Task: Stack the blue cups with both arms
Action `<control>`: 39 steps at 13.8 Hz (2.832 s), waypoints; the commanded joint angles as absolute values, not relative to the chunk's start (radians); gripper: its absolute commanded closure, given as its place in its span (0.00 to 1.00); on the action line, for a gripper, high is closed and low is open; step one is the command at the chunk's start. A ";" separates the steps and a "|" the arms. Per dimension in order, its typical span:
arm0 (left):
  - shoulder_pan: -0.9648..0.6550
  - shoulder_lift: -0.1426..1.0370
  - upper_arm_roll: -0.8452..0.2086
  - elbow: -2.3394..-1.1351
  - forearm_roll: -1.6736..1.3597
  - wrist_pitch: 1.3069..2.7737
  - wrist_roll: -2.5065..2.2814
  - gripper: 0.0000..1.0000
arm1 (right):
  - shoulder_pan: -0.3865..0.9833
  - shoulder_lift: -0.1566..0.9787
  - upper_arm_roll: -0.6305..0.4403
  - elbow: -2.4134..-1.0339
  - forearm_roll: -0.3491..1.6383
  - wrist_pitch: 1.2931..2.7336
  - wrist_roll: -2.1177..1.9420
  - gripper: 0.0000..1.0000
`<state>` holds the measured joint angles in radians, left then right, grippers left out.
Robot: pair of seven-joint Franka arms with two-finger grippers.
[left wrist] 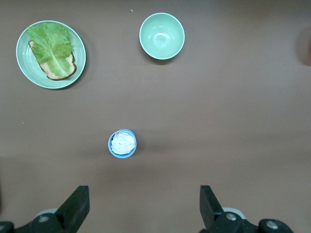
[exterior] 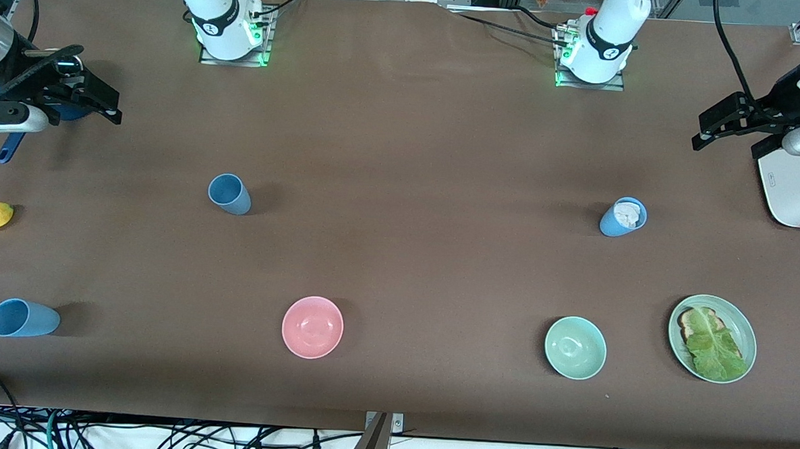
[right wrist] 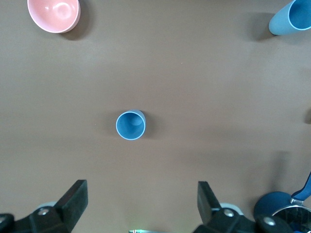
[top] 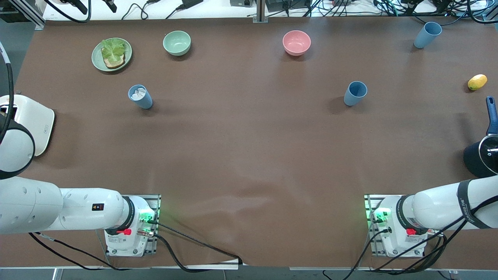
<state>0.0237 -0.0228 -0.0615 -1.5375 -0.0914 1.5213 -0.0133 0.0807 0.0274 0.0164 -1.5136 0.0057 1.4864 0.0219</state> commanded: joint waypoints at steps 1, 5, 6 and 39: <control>0.031 -0.011 -0.060 -1.513 -0.100 1.531 -0.012 0.00 | 0.077 0.032 0.021 -1.494 0.008 1.468 0.018 0.00; 0.029 -0.002 -0.060 -1.511 -0.098 1.532 -0.015 0.00 | 0.077 0.038 0.021 -1.496 0.006 1.466 0.018 0.00; 0.029 0.000 -0.058 -1.512 -0.100 1.531 -0.018 0.00 | 0.077 0.038 0.021 -1.496 0.006 1.466 0.018 0.00; 0.155 0.193 -0.040 -2.178 -0.005 2.310 0.193 0.00 | 0.075 0.055 0.037 -1.546 -0.006 1.523 0.009 0.00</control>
